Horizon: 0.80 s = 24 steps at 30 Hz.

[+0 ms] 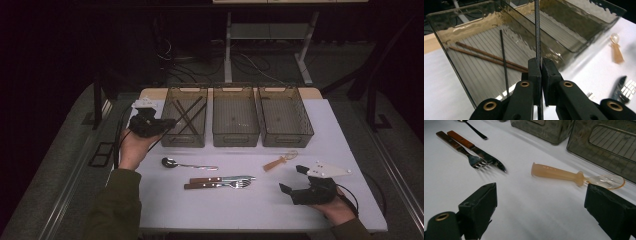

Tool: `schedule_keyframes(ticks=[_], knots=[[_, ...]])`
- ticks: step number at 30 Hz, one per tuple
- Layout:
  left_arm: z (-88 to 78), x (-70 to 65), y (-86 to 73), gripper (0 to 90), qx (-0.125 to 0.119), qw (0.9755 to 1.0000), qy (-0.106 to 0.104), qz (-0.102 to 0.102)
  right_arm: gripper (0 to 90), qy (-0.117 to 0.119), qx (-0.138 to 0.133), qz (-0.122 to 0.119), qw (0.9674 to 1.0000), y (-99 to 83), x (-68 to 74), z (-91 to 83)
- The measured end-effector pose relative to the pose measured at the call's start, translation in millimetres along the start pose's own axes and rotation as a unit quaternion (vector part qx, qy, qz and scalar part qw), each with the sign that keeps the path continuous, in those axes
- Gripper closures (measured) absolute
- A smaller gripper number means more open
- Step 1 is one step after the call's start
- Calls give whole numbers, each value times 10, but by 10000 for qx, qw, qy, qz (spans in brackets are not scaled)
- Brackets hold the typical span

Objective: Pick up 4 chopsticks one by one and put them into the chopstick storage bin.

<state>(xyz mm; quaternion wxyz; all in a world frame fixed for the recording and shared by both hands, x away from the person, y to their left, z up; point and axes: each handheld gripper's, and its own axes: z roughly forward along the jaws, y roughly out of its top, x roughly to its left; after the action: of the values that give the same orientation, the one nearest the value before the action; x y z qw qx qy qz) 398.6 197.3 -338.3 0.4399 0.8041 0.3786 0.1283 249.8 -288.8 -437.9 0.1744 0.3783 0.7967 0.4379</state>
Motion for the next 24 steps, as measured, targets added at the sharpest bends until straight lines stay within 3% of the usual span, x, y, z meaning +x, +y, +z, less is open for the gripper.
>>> schedule_keyframes(ticks=[6,13,19,24], knots=[[160,110,161,858,-33,9999,45,-157,113,0,-8,4,10000,0,-1,-1],[396,245,321,858,47,9994,239,-248,113,24,0,-10,10000,0,1,-1],[602,352,376,857,30,9982,370,-473,113,42,-14,-16,10000,0,0,-2],[741,433,360,858,223,9967,563,-534,113,55,-19,-11,10000,-2,-6,-10]])
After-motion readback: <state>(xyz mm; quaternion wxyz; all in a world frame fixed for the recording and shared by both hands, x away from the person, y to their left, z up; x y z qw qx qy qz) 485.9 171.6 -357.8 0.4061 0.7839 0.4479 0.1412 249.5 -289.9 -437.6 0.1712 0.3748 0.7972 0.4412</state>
